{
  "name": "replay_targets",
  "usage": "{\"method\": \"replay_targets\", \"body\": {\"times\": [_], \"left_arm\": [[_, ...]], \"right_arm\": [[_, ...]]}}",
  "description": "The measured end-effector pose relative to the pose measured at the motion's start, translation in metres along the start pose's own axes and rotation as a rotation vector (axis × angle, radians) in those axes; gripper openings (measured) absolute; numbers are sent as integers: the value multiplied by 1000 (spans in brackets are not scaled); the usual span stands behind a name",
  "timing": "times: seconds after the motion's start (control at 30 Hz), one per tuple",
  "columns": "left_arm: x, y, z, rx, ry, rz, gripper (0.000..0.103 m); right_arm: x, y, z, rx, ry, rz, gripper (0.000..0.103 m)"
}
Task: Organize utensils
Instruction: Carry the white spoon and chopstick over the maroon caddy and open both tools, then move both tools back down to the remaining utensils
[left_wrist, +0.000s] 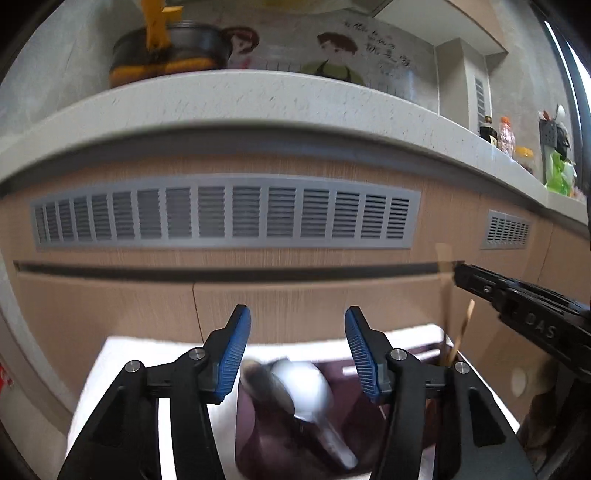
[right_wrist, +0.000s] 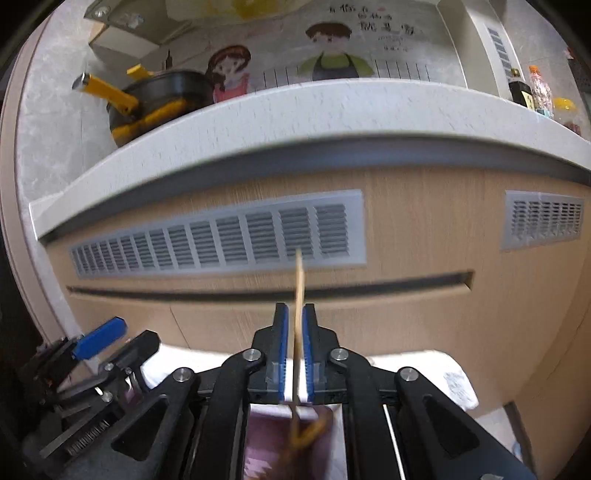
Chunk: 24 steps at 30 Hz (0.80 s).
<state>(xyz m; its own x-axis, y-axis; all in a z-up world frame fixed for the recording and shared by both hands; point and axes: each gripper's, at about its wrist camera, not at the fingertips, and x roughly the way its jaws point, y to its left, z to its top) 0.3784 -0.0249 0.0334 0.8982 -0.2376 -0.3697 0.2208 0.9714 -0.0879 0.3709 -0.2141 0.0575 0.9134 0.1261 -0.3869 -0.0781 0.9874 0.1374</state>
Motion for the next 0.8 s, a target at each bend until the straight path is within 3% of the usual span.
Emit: {"method": "replay_targets", "body": {"times": [0.1,0.3,0.53,0.8], "left_arm": [[-5,3,-4,-19,64,-9,55],[-34,-3,-18,4,187,-23,55],[-73,-28,-69,68,382,-91,55],[-107,-32,-118,67,490,-49,55]], "right_arm": [[-18,-13,-6,7,25,-33,24],[-54,-25,-25,-43,114,-107,24],[-93,-24,-81,-103,282,-100,24],[-128,-8,-164,-110,466,-32,24]]}}
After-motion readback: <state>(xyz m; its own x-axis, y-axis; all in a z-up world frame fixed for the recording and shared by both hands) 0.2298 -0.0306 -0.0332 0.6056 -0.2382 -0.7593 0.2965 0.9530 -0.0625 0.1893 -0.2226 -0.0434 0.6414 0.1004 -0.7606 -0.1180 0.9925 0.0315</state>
